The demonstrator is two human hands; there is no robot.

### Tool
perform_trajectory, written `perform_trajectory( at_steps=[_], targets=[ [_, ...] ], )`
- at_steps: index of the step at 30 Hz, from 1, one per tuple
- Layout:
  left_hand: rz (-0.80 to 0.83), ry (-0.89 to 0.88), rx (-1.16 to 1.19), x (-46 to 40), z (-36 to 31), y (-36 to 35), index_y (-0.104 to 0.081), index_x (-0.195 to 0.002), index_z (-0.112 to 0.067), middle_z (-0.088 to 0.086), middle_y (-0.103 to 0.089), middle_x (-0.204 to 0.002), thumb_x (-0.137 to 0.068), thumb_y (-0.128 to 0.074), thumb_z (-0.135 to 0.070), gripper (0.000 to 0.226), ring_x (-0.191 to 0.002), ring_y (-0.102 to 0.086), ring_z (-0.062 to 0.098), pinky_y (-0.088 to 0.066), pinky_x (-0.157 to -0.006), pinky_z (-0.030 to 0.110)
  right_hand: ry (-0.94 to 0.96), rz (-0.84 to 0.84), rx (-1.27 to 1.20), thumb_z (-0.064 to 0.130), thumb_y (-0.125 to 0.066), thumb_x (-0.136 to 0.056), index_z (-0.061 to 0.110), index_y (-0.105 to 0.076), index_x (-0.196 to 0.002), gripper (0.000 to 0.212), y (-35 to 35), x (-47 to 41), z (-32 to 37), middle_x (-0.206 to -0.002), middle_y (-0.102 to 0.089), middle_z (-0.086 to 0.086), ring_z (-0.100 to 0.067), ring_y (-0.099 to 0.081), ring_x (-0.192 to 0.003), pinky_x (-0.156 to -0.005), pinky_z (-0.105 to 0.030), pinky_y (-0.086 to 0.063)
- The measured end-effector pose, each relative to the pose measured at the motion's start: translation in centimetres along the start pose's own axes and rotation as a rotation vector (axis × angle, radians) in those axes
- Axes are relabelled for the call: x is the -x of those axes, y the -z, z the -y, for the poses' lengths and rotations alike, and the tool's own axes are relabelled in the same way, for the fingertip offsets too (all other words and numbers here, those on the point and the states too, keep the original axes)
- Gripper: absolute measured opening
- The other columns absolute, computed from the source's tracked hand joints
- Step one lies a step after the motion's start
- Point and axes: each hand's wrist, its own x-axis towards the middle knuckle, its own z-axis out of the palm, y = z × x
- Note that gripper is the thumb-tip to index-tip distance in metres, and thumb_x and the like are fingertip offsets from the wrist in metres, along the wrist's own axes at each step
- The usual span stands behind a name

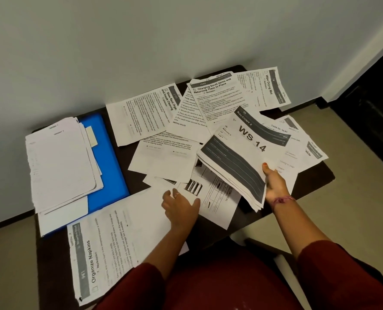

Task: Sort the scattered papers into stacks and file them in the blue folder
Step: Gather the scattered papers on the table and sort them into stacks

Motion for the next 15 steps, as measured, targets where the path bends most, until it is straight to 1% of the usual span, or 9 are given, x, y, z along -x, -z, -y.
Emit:
perform_trajectory(
  at_steps=[1,2,4,6,8,10,11,13,15],
  targets=[
    [0.039,-0.028,-0.071,0.3,0.0,-0.4,-0.017,-0.150,-0.004,0.019,-0.013,-0.155,-0.087,-0.058,-0.054,0.090,-0.140,-0.018,0.034,-0.028,-0.111,0.042,-0.001,-0.009,-0.006,0.015,-0.059,-0.094,0.018,-0.043,-0.139,0.048,-0.1,0.0,-0.1,-0.125,-0.062,-0.011,-0.031,-0.062,-0.109,-0.088,-0.053,-0.052],
    [0.078,-0.074,-0.145,0.6,0.0,-0.8,-0.011,-0.151,-0.004,0.020,-0.005,-0.157,-0.087,-0.053,-0.059,0.094,-0.144,-0.010,0.036,-0.020,-0.115,0.045,0.001,-0.017,-0.007,0.015,-0.059,-0.094,0.018,-0.042,-0.140,0.049,-0.1,0.0,-0.2,-0.125,-0.062,-0.011,-0.030,-0.063,-0.109,-0.087,-0.052,-0.053],
    [0.141,-0.157,-0.261,1.2,0.0,-1.8,0.002,-0.152,-0.007,0.021,0.010,-0.158,-0.087,-0.045,-0.066,0.099,-0.146,0.004,0.039,-0.006,-0.117,0.048,-0.003,-0.013,-0.019,0.016,-0.059,-0.094,0.018,-0.046,-0.137,0.045,-0.1,0.1,-0.2,-0.124,-0.063,-0.011,-0.030,-0.063,-0.109,-0.082,-0.051,-0.055],
    [0.178,-0.229,-0.330,1.4,-0.2,-2.4,0.008,-0.152,-0.012,0.020,0.017,-0.157,-0.088,-0.041,-0.068,0.099,-0.145,0.011,0.038,-0.001,-0.116,0.050,-0.012,-0.002,-0.025,0.017,-0.058,-0.094,0.017,-0.047,-0.135,0.042,-0.2,0.1,-0.2,-0.123,-0.064,-0.012,-0.031,-0.062,-0.110,-0.076,-0.053,-0.056],
    [0.191,-0.265,-0.331,1.4,-0.6,-2.6,0.006,-0.153,-0.016,0.018,0.018,-0.157,-0.088,-0.041,-0.067,0.095,-0.146,0.011,0.038,-0.001,-0.116,0.051,-0.020,0.004,0.001,0.019,-0.058,-0.094,0.017,-0.051,-0.130,0.036,-0.3,0.1,-0.1,-0.120,-0.064,-0.012,-0.031,-0.062,-0.111,-0.075,-0.053,-0.055],
    [0.169,-0.231,-0.234,1.4,-1.1,-2.4,-0.001,-0.153,-0.017,0.016,0.016,-0.158,-0.090,-0.046,-0.062,0.090,-0.146,0.008,0.037,-0.004,-0.117,0.049,-0.022,0.000,0.017,0.020,-0.058,-0.094,0.017,-0.052,-0.129,0.035,-0.3,0.1,-0.1,-0.119,-0.065,-0.012,-0.031,-0.061,-0.111,-0.079,-0.052,-0.055],
    [0.146,-0.182,-0.139,1.5,-1.4,-2.2,-0.006,-0.153,-0.016,0.015,0.013,-0.159,-0.090,-0.051,-0.057,0.088,-0.146,0.003,0.036,-0.008,-0.117,0.047,-0.028,-0.003,0.018,0.020,-0.058,-0.094,0.016,-0.052,-0.129,0.036,-0.1,0.0,-0.1,-0.119,-0.064,-0.013,-0.032,-0.061,-0.112,-0.082,-0.052,-0.054],
    [0.099,-0.016,0.156,1.7,-2.2,-1.5,-0.014,-0.151,-0.013,0.016,-0.001,-0.157,-0.087,-0.063,-0.043,0.086,-0.143,-0.013,0.034,-0.021,-0.115,0.042,-0.032,-0.011,0.024,0.019,-0.058,-0.094,0.017,-0.052,-0.127,0.033,0.0,-0.1,-0.1,-0.121,-0.063,-0.013,-0.032,-0.060,-0.113,-0.087,-0.054,-0.052],
    [0.087,0.185,0.484,1.8,-2.8,-1.0,-0.024,-0.148,-0.010,0.016,-0.022,-0.150,-0.083,-0.072,-0.031,0.083,-0.134,-0.030,0.032,-0.034,-0.107,0.041,-0.038,-0.013,0.035,0.019,-0.057,-0.095,0.018,-0.052,-0.128,0.034,0.1,-0.4,-0.2,-0.122,-0.063,-0.012,-0.032,-0.060,-0.114,-0.087,-0.053,-0.052]
  ],
)
